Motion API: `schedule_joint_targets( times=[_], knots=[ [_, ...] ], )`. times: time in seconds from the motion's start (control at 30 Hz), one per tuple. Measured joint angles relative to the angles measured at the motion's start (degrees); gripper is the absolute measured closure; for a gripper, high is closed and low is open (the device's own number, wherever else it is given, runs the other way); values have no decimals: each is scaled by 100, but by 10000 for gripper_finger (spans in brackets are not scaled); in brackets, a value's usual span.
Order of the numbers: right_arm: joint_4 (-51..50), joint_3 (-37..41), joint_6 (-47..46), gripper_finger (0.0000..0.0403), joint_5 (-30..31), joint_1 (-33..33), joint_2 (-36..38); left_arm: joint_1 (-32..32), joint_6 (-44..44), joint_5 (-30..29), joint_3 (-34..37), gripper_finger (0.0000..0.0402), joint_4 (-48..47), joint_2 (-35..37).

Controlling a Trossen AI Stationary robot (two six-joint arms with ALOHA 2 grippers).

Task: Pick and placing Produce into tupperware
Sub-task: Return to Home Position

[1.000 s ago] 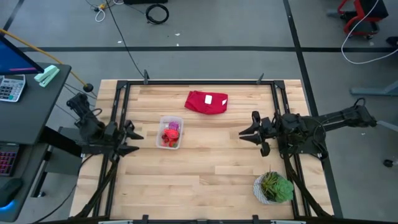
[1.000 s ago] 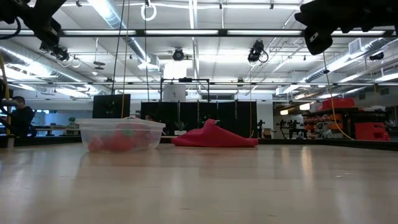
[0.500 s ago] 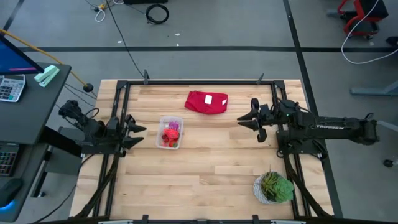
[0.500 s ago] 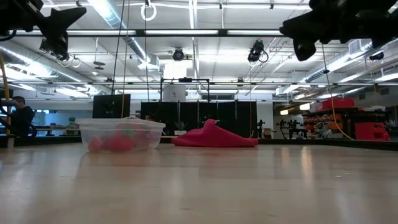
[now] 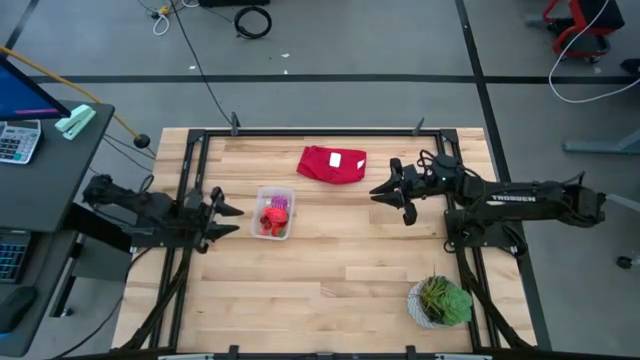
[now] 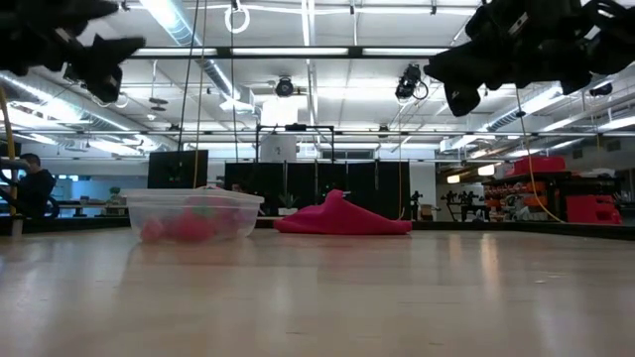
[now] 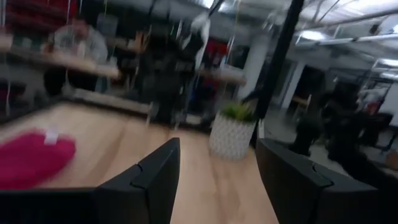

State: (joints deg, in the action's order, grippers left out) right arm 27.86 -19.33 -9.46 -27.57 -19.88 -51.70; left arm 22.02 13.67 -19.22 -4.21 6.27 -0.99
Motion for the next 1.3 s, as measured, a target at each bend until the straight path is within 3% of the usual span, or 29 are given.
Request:
schedule_joint_targets(
  times=[0.37, 0.63, 0.8, 1.03, 1.3],
  knots=[
    [-694, 0, -71, 318, -165, 27, 645, -210, 172, 1, 0, 190, -230, 0],
    [-786, 239, -182, 318, -91, 514, 1051, -209, 100, 1, 0, 195, -323, 0],
    [-705, 726, -508, 318, 261, 514, 1797, -209, 69, -1, 0, 190, -322, 0],
    [-569, 1323, -927, 318, 306, 560, 2937, -209, 91, 1, 0, 194, -419, 0],
    [-662, 1871, -1211, 318, 795, 586, 3593, -209, 75, -1, 0, 197, -414, 0]
  ],
)
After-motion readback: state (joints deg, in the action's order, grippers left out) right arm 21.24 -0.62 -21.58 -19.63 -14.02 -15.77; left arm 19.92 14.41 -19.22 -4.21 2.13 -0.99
